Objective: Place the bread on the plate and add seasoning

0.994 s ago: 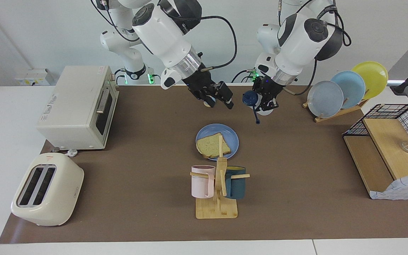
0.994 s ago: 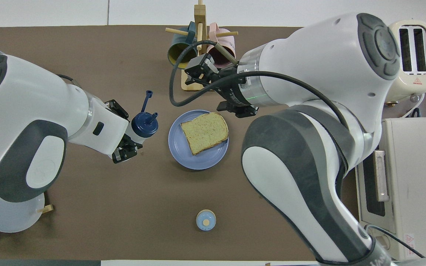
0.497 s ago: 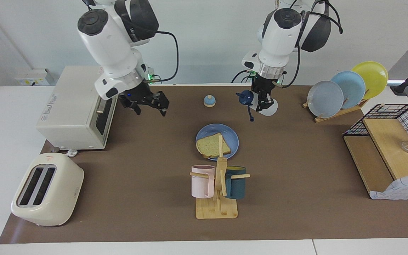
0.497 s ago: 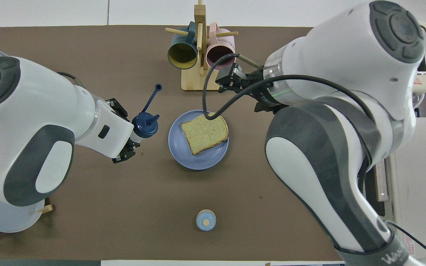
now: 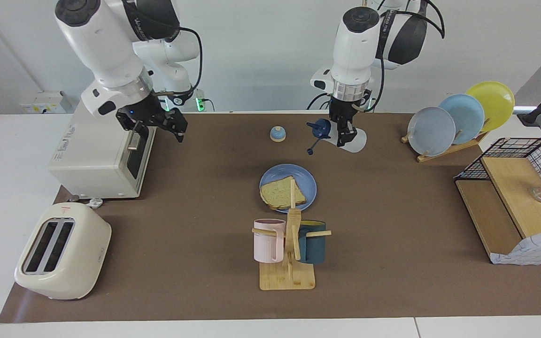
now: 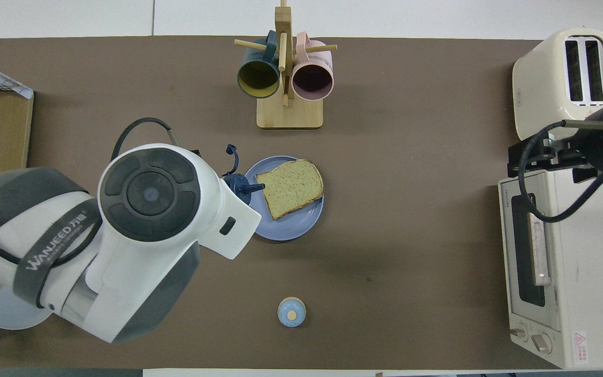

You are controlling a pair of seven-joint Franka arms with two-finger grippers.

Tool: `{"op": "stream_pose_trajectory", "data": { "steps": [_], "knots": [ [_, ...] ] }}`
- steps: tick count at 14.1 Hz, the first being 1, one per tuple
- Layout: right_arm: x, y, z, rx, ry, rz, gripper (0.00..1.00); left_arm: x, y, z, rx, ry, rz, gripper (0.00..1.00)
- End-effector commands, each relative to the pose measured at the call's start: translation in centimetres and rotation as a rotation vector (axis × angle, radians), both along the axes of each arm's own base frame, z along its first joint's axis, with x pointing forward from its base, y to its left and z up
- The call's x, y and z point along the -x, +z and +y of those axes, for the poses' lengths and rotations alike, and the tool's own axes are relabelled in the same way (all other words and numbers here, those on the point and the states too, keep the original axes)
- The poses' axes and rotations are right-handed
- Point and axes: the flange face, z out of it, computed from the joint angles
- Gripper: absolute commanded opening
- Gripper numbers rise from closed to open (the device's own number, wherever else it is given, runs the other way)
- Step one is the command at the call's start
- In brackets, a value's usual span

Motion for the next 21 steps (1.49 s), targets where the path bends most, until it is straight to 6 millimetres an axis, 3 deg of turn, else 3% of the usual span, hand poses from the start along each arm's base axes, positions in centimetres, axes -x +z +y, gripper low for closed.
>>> {"op": "stream_pose_trajectory", "data": {
  "steps": [1, 3, 6, 9, 15, 17, 19, 21],
  "knots": [
    [1.0, -2.3, -1.7, 0.019, 0.022, 0.004, 1.00, -0.5, -0.2, -2.8, -0.092, 0.007, -0.024, 0.00],
    [0.8, -2.5, -2.8, 0.015, 0.028, 0.008, 1.00, -0.5, -0.7, -4.2, -0.155, -0.001, -0.034, 0.00],
    [0.6, -2.7, -3.4, 0.015, 0.019, 0.002, 1.00, 0.1, -3.6, -7.2, -0.294, -0.025, -0.051, 0.00],
    [0.2, -3.3, -4.9, -0.001, 0.014, 0.020, 1.00, 0.1, -4.2, -7.4, -0.393, -0.048, -0.099, 0.00],
    [0.7, -5.0, -6.2, -0.006, 0.023, 0.007, 1.00, 0.9, -11.7, -10.4, -0.704, -0.144, -0.140, 0.00],
    [0.6, -4.8, -7.0, -0.006, 0.022, 0.000, 1.00, 0.8, -12.1, -10.5, -0.752, -0.154, -0.167, 0.00],
    [0.7, -4.8, -9.2, -0.016, 0.049, 0.001, 1.00, 0.2, -13.2, -10.4, -0.838, -0.174, -0.213, 0.00],
    [0.8, -4.9, -9.5, -0.017, 0.041, 0.004, 1.00, -0.1, -13.4, -10.5, -0.891, -0.192, -0.253, 0.00]
  ]
}}
